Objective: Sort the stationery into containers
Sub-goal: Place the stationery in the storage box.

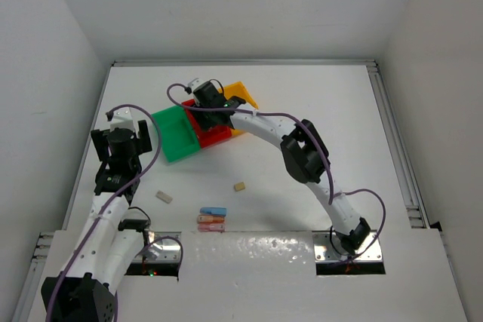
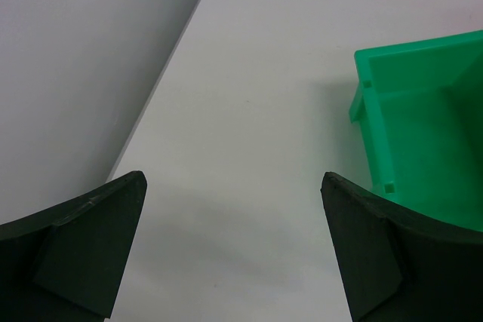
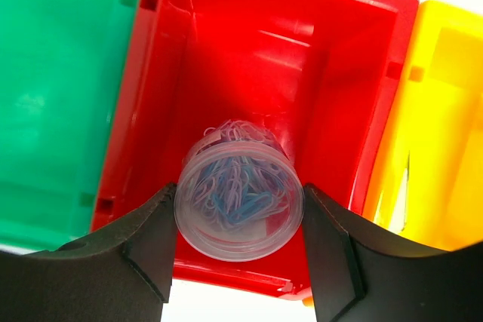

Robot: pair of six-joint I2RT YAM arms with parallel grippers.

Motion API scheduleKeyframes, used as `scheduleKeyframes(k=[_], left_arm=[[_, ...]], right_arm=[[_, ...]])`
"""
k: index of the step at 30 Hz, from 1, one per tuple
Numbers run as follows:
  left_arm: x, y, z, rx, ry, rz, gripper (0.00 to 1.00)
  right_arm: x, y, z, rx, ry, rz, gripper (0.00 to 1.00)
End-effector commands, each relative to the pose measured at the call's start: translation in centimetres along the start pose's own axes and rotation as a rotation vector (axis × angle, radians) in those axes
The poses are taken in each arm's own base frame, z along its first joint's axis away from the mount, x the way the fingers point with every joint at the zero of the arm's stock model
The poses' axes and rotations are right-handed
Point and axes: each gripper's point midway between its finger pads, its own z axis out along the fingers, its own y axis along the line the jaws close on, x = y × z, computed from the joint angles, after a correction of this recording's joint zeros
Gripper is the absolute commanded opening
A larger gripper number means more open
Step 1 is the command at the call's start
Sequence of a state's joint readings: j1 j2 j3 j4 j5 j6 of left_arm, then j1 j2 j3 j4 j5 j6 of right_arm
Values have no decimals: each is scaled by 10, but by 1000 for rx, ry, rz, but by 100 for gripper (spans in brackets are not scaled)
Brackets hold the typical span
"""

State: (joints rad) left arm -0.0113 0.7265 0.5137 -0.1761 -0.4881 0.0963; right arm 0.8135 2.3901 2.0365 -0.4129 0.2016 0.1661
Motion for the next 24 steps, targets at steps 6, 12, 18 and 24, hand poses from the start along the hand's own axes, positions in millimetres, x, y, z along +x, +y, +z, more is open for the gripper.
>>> scheduleKeyframes(k=[6,12,18,24], left_arm=[[-7,1,3,-10,-31,-11,100],[-6,0,3,-10,-33,-10,100],[-4,-2,3,2,-26,-21,100],[-9,-1,3,0,-46,-16,100]], right_arm=[[-5,-5,5,26,-23,26,18],[-4,-3,4,17,-22,20,60],[-25,9,-11,-67,-79,29,69],[-64,6,-48,-89,-177,21,71]])
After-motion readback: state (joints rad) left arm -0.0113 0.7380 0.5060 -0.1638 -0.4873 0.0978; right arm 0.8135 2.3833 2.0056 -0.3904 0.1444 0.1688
